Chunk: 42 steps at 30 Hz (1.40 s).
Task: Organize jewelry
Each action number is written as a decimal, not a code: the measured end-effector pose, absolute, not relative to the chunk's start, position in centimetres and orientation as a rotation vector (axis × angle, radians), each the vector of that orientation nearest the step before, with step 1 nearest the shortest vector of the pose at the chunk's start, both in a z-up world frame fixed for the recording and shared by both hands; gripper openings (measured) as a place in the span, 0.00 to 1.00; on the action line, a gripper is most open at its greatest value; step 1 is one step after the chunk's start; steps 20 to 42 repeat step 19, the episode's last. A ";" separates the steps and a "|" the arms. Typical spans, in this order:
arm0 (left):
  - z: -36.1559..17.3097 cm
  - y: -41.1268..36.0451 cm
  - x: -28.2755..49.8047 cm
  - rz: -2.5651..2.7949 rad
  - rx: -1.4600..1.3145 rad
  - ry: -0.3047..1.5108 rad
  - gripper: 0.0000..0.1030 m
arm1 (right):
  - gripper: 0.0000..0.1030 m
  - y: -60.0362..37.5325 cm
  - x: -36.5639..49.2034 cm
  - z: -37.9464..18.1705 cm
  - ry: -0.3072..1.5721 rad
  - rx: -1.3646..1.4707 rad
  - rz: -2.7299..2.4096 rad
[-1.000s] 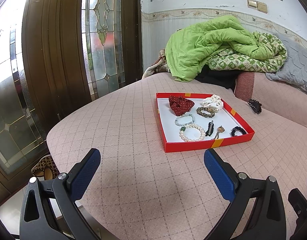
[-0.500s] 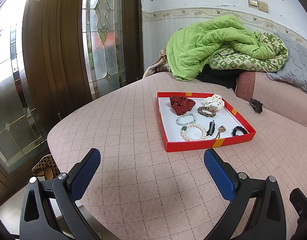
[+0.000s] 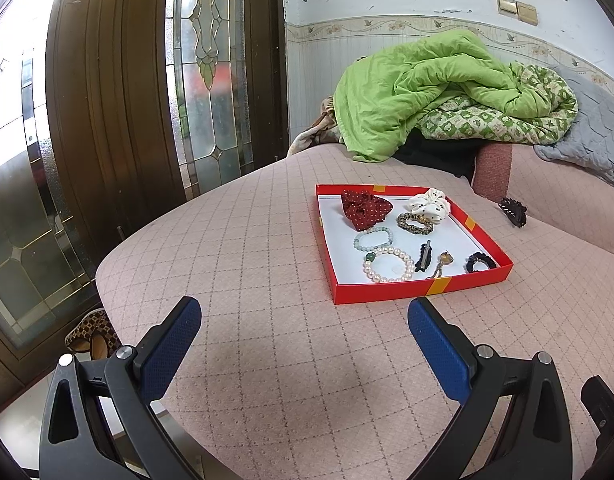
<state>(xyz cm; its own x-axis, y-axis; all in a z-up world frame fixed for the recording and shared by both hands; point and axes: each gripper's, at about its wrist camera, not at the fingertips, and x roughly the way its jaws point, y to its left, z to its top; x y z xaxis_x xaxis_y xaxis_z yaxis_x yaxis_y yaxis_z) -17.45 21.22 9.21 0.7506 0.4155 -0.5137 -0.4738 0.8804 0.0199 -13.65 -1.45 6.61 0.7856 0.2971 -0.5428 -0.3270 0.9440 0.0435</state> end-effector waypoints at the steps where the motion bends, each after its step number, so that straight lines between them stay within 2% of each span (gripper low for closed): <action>1: 9.1 21.3 -17.5 0.486 -0.115 0.534 1.00 | 0.86 -1.5 -13.7 6.6 0.576 -0.054 0.336; 42: 8.9 19.6 -16.7 0.502 -0.033 0.583 1.00 | 0.86 -4.1 -13.2 6.2 0.627 0.006 0.273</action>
